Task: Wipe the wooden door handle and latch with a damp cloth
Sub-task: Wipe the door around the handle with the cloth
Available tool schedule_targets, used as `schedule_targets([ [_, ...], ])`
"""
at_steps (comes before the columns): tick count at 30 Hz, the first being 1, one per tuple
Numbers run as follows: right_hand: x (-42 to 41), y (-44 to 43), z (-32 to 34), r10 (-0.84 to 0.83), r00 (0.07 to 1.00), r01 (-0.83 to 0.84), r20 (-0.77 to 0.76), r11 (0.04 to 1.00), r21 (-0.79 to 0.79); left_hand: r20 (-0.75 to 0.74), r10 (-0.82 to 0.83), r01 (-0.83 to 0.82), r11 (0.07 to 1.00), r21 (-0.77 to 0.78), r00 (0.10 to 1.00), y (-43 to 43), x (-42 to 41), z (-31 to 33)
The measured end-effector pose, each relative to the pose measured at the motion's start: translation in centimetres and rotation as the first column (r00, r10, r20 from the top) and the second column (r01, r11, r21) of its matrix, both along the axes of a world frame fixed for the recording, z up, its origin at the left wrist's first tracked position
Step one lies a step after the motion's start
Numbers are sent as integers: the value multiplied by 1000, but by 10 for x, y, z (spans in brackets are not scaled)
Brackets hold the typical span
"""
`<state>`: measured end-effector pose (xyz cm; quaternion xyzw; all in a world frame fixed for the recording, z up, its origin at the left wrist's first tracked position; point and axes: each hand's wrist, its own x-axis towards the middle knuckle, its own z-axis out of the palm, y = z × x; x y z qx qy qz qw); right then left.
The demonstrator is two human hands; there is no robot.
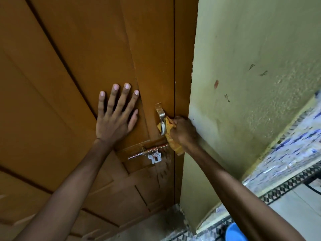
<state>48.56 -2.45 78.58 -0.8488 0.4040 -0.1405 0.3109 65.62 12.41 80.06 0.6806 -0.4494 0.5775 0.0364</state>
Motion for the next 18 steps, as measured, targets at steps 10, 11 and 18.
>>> schedule_targets([
  [10,-3,-6,31,-129,966,-70,223,701,710,9,-15,15,1000,-6,1000,-1,1,0],
  [11,-4,-4,28,-81,970,-90,230,757,647,2,-22,22,1000,-8,1000,-2,1,0],
  [18,-3,-2,-3,103,988,-124,-114,972,-201,-61,-28,26,999,-30,998,-6,0,-3],
])
